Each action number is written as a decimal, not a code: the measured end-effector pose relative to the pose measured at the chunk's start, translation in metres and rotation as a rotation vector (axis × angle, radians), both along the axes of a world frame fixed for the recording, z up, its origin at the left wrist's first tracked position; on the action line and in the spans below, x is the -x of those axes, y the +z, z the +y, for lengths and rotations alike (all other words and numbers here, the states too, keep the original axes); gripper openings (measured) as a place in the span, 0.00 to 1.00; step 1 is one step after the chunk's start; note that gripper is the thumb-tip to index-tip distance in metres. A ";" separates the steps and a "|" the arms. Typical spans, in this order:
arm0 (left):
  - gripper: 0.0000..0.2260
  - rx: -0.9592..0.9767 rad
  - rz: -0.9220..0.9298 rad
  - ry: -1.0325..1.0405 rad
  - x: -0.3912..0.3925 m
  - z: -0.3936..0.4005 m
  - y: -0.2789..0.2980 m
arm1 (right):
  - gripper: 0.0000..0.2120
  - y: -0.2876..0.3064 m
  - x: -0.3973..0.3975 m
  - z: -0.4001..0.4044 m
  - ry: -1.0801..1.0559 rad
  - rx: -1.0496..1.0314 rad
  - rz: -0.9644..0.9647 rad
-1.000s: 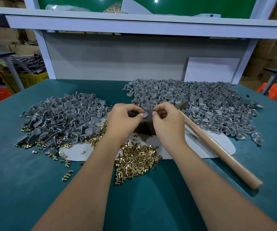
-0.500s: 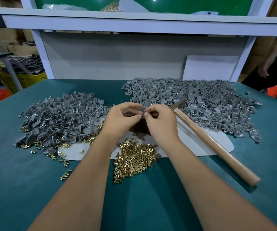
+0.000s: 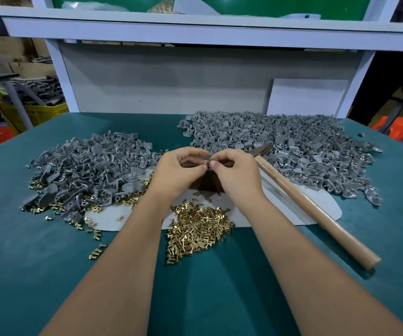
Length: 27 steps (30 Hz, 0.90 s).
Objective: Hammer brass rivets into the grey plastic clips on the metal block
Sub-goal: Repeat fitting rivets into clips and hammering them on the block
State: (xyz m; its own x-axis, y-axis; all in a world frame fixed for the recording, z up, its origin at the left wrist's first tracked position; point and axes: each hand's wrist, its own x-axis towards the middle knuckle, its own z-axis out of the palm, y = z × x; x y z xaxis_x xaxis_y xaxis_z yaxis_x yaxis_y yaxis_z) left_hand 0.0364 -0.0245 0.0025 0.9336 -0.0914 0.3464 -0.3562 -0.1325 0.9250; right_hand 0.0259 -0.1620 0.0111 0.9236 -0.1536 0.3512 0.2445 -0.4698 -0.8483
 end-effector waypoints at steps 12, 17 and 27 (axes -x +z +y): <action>0.08 -0.003 0.042 0.030 0.000 0.001 -0.003 | 0.12 0.001 -0.004 0.005 0.010 0.117 -0.006; 0.08 -0.019 0.046 0.051 0.001 0.001 -0.003 | 0.08 -0.003 -0.006 0.003 0.019 0.050 -0.006; 0.07 -0.054 0.037 0.077 0.001 0.000 -0.002 | 0.05 0.000 -0.006 0.000 -0.013 0.128 -0.045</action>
State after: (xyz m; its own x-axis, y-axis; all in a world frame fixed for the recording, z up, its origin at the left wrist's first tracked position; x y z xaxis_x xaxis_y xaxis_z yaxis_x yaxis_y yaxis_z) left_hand 0.0358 -0.0247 0.0002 0.9507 -0.0361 0.3081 -0.3087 -0.2079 0.9282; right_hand 0.0315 -0.1624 0.0110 0.9048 -0.1164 0.4097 0.2741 -0.5771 -0.7693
